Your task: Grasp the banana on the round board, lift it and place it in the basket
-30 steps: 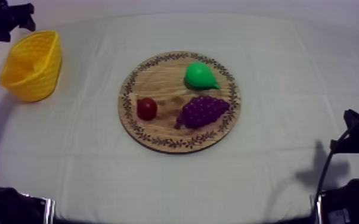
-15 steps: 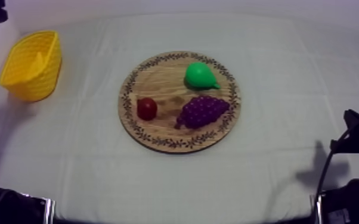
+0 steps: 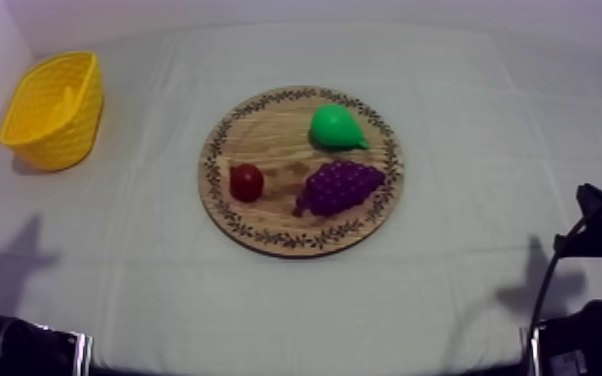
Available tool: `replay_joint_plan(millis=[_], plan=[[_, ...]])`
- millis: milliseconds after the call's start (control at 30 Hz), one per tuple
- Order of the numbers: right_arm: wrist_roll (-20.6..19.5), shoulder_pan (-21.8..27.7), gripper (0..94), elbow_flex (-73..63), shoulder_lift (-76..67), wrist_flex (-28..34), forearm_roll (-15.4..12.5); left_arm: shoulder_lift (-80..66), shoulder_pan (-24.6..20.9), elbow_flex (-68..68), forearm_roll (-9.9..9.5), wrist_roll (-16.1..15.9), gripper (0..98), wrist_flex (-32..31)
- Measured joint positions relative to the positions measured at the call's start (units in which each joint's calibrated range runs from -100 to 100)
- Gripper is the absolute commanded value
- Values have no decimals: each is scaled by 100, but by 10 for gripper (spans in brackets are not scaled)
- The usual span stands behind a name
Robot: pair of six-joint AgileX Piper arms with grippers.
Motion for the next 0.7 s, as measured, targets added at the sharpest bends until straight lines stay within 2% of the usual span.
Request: replay_joint_plan(millis=[233, 467, 700], plan=[[0, 0, 6, 0, 0, 0, 0, -1037, 104, 1494, 10, 31, 0, -30], [0, 0, 6, 0, 0, 0, 0, -1783, 183, 2428, 4, 108, 0, -47], [0, 0, 6, 0, 0, 0, 0, -2345, 190, 2853, 134, -16, 0, -151]])
